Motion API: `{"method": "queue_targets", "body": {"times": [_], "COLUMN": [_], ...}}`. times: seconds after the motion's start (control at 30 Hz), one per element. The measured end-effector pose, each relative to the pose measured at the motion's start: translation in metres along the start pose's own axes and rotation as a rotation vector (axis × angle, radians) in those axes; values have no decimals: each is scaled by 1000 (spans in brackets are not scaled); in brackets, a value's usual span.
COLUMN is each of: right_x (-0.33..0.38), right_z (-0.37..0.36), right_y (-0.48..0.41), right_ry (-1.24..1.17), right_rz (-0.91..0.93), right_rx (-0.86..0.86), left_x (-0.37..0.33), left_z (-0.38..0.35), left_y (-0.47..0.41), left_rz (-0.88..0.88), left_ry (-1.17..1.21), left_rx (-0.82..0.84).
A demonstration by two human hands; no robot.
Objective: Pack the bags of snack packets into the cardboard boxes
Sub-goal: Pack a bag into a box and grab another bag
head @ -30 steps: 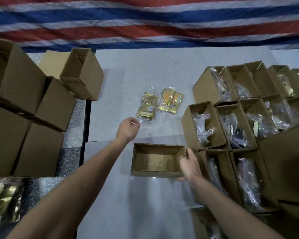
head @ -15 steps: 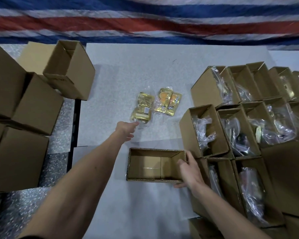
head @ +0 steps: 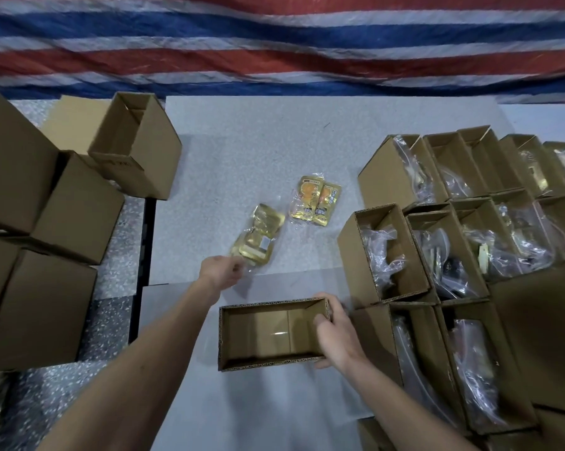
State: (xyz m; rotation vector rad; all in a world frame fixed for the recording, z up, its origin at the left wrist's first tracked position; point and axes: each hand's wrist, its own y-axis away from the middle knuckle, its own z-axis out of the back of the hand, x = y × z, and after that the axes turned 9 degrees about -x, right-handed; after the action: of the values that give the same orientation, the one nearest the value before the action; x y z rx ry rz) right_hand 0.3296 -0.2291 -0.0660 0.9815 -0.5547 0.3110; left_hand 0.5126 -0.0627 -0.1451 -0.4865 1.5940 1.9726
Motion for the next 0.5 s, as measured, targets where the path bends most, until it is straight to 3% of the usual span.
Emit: {"method": "queue_targets", "body": {"times": [0.37, 0.5], "right_x": [-11, -20], "right_z": [-5, -3], "right_y": [27, 41], "right_ry": [10, 30], "right_rz": [10, 9], "right_rx": [19, 27], "left_x": [56, 68], "left_z": [58, 67], "left_y": [20, 35], "left_rz": [36, -43], "left_ry": [68, -62], "left_rx": [-87, -232]}}
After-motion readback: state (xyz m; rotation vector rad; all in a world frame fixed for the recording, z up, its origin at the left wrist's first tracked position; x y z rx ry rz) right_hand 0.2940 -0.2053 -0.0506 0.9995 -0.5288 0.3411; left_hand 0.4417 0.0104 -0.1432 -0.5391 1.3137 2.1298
